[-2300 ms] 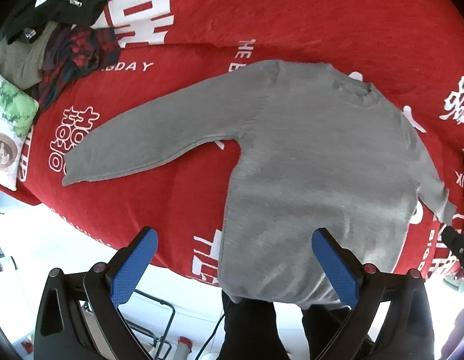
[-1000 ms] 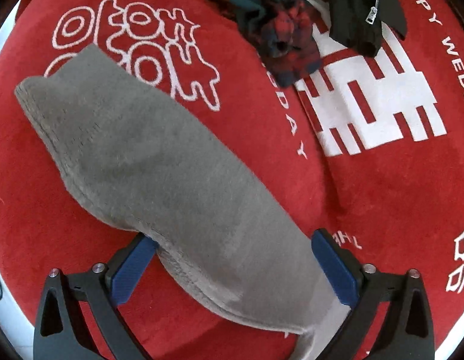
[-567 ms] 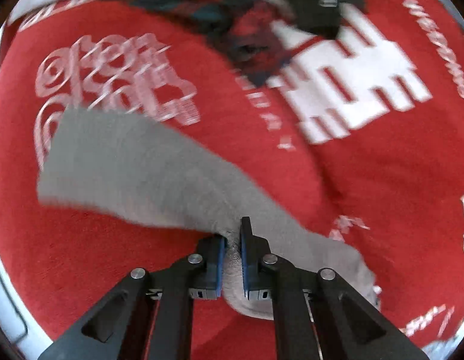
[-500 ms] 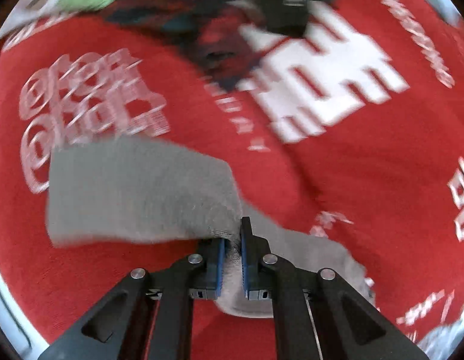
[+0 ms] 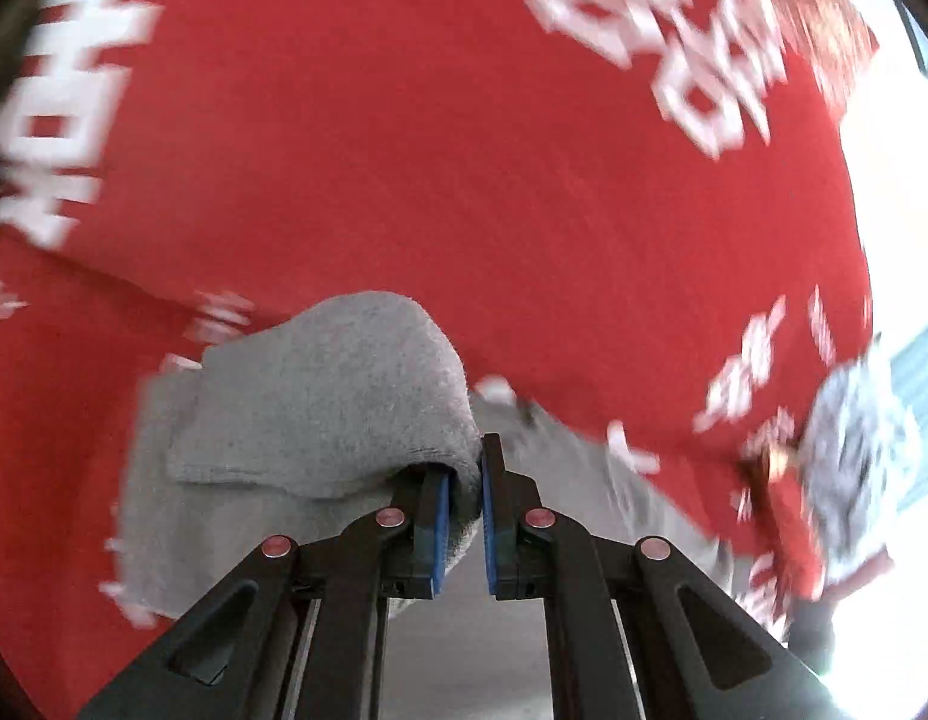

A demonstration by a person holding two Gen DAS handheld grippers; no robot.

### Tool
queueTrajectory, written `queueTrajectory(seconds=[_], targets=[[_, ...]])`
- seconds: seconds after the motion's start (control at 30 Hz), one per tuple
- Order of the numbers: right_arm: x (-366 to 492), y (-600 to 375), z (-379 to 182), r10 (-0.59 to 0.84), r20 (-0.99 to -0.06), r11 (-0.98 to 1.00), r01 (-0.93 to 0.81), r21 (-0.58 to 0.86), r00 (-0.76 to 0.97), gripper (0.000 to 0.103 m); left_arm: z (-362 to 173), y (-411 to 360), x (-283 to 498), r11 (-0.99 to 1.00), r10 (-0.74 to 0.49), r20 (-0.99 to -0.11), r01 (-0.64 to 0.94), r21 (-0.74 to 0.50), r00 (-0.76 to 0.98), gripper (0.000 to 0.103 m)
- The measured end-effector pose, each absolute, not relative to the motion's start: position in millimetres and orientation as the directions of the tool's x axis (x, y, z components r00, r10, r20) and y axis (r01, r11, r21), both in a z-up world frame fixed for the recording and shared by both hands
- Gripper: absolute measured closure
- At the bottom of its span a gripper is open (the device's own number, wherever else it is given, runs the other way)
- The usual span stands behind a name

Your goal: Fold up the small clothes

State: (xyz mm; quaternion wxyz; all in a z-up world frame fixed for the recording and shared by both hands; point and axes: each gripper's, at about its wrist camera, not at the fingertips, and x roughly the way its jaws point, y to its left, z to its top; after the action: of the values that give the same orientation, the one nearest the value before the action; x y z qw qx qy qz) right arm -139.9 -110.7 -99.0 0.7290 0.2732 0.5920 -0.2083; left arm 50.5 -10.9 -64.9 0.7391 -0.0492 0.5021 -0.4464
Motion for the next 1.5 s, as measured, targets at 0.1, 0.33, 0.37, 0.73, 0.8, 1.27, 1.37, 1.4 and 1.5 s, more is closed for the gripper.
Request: queueTrajectory(seconds=[0.1, 0.33, 0.37, 0.73, 0.8, 1.27, 1.37, 1.4, 1.5], targets=[[-157.2, -136.8, -104.0, 0.023, -0.977, 0.724, 0.671, 0.164, 0.214, 0.000, -96.9, -54.8, 24.1, 0.586, -0.626, -0.780, 0.678, -0.444, 0.030, 0.093], [-187.2, -176.4, -128.2, 0.087, -0.969, 0.637, 0.735, 0.231, 0.229, 0.000, -127.0, -55.6, 0.6, 0.668, -0.441, -0.894, 0.695, -0.267, 0.080, 0.041], [-189.6, -180.9, -130.3, 0.104, -0.963, 0.617, 0.744, 0.257, 0.247, 0.000, -120.9, -45.2, 2.0, 0.689, -0.427, -0.896, 0.684, -0.237, 0.119, 0.039], [-81.3, -149.0, -82.4, 0.042, -0.926, 0.864, 0.451, 0.222, 0.375, 0.000, -108.3, 67.3, 83.9, 0.848, -0.229, -0.931, 0.529, -0.047, 0.284, 0.031], [-43.2, -122.6, -81.4, -0.065, -0.933, 0.933, 0.353, 0.069, 0.354, 0.000, -121.4, 76.1, 96.0, 0.861, -0.185, -0.942, 0.508, -0.018, 0.279, 0.031], [4.3, -164.0, -123.7, -0.177, -0.941, 0.898, 0.438, -0.035, 0.287, 0.083, -145.2, 73.7, 97.2, 0.834, -0.149, -0.949, 0.551, 0.030, 0.277, 0.031], [-54.8, -225.3, -116.2, -0.119, -0.911, 0.688, 0.694, 0.211, 0.394, 0.083, -145.1, 72.6, 96.6, 0.830, -0.148, -0.949, 0.557, 0.034, 0.278, 0.031], [-78.9, -243.9, -118.8, -0.110, -0.901, 0.588, 0.758, 0.282, 0.420, 0.082, -145.6, 72.1, 97.0, 0.828, -0.148, -0.950, 0.560, 0.034, 0.276, 0.031], [-135.6, -275.3, -136.9, -0.038, -0.878, 0.335, 0.834, 0.439, 0.477, 0.056, -145.3, 69.8, 100.8, 0.824, -0.143, -0.956, 0.566, 0.027, 0.254, 0.031]])
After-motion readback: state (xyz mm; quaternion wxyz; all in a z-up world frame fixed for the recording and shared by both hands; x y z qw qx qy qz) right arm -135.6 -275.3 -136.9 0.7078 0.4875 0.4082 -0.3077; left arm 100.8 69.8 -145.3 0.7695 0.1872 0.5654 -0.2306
